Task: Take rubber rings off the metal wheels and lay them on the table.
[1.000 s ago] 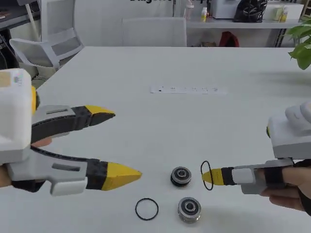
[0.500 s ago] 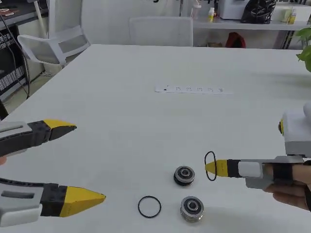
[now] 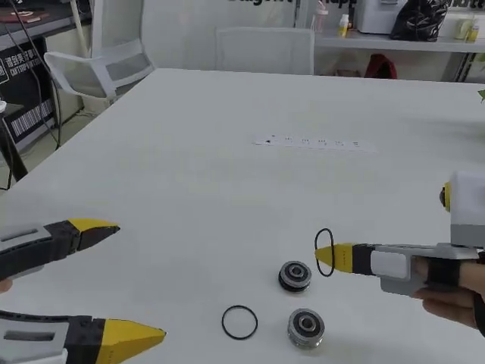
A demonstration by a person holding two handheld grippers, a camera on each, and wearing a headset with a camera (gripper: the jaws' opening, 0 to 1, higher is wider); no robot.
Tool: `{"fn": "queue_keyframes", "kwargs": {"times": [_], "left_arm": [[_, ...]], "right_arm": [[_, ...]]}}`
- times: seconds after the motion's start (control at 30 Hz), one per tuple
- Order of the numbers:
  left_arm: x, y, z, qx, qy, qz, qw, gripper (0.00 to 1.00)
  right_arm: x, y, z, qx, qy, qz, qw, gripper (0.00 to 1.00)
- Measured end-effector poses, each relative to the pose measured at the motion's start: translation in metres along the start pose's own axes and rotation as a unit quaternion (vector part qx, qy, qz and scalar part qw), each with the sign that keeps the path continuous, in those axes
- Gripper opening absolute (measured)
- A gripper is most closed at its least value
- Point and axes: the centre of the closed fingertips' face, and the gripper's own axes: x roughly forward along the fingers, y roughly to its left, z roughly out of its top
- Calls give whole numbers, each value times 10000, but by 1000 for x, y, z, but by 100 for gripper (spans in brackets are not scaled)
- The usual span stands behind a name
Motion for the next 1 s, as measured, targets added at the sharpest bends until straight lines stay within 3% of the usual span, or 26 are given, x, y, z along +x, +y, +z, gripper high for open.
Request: {"fn": "queue_keyframes", "kwargs": {"times": [0.17, 0.3, 0.5, 0.97, 1.0], "left_arm": [[2, -7, -9, -64, 104, -52, 9999, 83], [3, -8, -9, -108, 96, -74, 9999, 83], [4, -10, -13, -242, 91, -110, 9996, 83], [7, -16, -18, -273, 215, -249, 9991, 87], [7, -16, -18, -281, 214, -252, 9991, 87]], "right_arm": [[7, 6, 1, -427, 3, 5, 9991, 0], [16, 8, -8, -648, 208, 5, 9977, 0], [29, 5, -25, -1313, 667, -163, 9890, 0], [51, -1, -53, -1739, 1244, -415, 9760, 0], [52, -2, -58, -1818, 1331, -453, 9732, 0]]}}
